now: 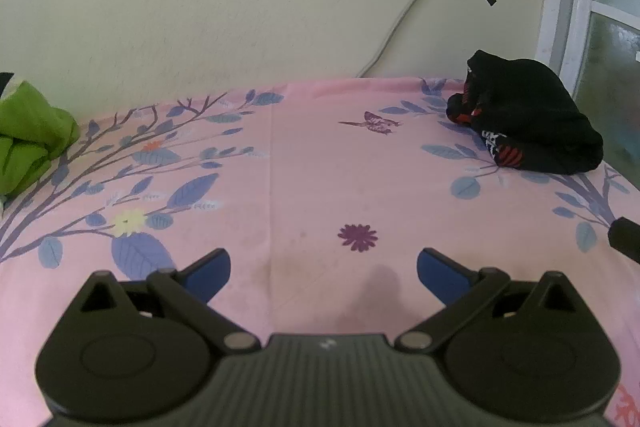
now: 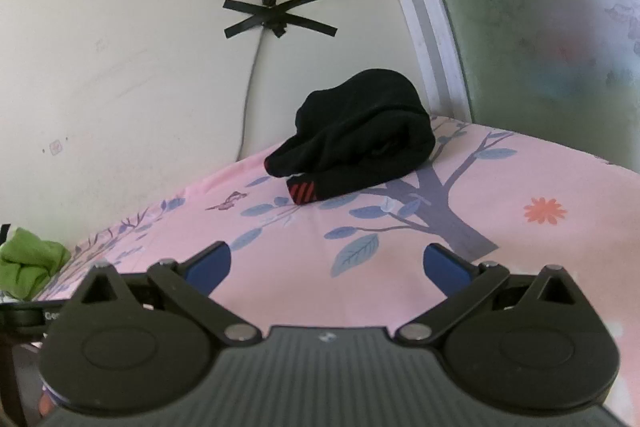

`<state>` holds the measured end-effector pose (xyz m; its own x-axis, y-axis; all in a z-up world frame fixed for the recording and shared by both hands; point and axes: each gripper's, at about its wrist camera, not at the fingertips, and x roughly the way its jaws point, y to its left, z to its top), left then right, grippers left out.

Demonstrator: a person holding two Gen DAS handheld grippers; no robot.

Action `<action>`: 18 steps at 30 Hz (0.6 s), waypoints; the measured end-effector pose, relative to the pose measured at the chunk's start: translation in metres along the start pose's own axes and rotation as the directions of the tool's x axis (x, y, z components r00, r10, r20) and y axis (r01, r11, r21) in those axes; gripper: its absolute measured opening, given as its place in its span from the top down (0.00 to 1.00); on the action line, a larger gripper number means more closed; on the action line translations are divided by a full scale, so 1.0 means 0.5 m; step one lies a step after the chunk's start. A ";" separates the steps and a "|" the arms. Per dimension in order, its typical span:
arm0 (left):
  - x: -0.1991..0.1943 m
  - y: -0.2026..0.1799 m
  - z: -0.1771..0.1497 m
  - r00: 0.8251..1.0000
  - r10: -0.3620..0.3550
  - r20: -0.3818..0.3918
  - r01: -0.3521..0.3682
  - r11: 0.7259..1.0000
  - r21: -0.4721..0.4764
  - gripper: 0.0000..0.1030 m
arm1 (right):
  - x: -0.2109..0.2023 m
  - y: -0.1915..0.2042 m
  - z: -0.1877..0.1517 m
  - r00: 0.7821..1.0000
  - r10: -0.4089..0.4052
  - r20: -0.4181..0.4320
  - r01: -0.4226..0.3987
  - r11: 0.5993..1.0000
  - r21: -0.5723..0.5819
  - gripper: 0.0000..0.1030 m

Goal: Fold small clothes

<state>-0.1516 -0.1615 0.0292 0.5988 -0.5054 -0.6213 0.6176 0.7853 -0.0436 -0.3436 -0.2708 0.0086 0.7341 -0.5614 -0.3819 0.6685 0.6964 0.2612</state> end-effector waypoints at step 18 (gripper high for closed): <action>-0.019 0.000 -0.002 0.999 0.018 0.042 -0.019 1.000 0.008 0.00 | 0.008 0.002 0.000 1.000 0.009 -0.020 -0.009 1.000 0.005 0.05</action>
<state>-0.1578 -0.1561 0.0345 0.6308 -0.5054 -0.5888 0.6105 0.7916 -0.0256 -0.3399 -0.2724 0.0071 0.7378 -0.5458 -0.3972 0.6622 0.6994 0.2689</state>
